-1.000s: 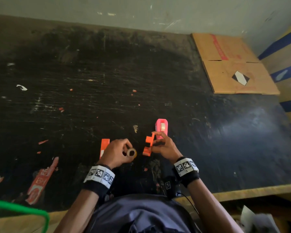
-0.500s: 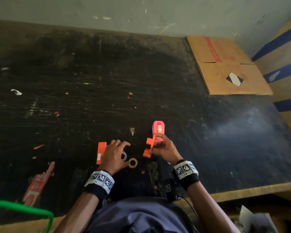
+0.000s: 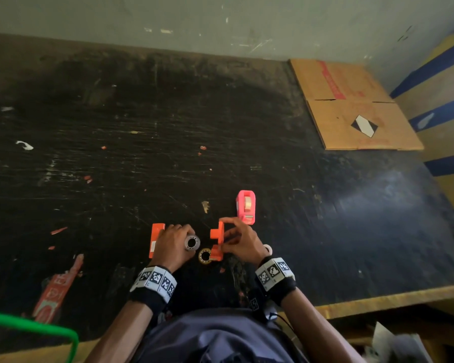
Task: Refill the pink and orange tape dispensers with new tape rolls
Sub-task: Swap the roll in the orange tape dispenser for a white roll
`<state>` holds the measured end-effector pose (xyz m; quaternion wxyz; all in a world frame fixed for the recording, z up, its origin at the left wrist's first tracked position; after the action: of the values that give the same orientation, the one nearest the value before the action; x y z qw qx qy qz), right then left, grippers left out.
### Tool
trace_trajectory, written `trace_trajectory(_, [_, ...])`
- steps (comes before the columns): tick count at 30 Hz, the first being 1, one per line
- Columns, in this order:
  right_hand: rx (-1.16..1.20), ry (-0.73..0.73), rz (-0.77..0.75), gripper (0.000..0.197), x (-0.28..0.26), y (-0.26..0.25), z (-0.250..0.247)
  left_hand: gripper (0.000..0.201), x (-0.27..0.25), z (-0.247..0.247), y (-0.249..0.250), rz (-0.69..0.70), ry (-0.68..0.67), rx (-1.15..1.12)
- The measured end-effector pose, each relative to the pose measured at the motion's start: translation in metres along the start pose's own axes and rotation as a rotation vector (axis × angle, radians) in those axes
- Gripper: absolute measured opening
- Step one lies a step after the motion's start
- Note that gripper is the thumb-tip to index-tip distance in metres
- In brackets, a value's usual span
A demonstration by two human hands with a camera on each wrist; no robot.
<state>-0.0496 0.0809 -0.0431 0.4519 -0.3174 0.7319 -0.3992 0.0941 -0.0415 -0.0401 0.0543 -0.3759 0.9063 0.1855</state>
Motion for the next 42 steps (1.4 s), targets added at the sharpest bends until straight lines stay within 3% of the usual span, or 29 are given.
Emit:
trace_trajectory(7, [-0.116,-0.034,-0.143,0.071,0.0,-0.024,0.014,0.036,0.001,-0.015,0.019,0.091,0.009,-0.298])
trace_trajectory(13, [-0.144,0.041,-0.171,0.073,-0.002,-0.028,0.003,0.038,-0.001,-0.024,0.021,0.12,0.034,-0.403])
trace_trajectory(17, [-0.123,0.005,-0.166,0.075,-0.004,-0.029,0.004,0.042,-0.002,-0.031,0.022,0.147,0.04,-0.493])
trace_trajectory(27, [-0.078,-0.102,-0.18,0.076,-0.007,-0.039,0.011,0.05,-0.007,-0.033,0.016,0.092,-0.101,-0.739])
trace_trajectory(33, [0.083,-0.062,-0.149,0.08,-0.009,-0.037,0.012,0.06,-0.006,-0.034,0.006,-0.003,-0.037,-0.963])
trace_trajectory(42, [0.124,-0.071,-0.146,0.079,-0.01,-0.045,0.013,0.057,-0.006,-0.042,0.01,0.026,0.05,-0.789])
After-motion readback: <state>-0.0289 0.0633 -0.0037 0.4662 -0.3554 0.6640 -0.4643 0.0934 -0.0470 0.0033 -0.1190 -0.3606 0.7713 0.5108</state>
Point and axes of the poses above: each hand's wrist, its own x-axis towards the middle knuckle, its own z-axis out of the palm, y = z × x, the point moved 8 cm from there along x, towards the middle knuckle, and after that the axes turned 5 degrees about x, right-handed, at the moved point
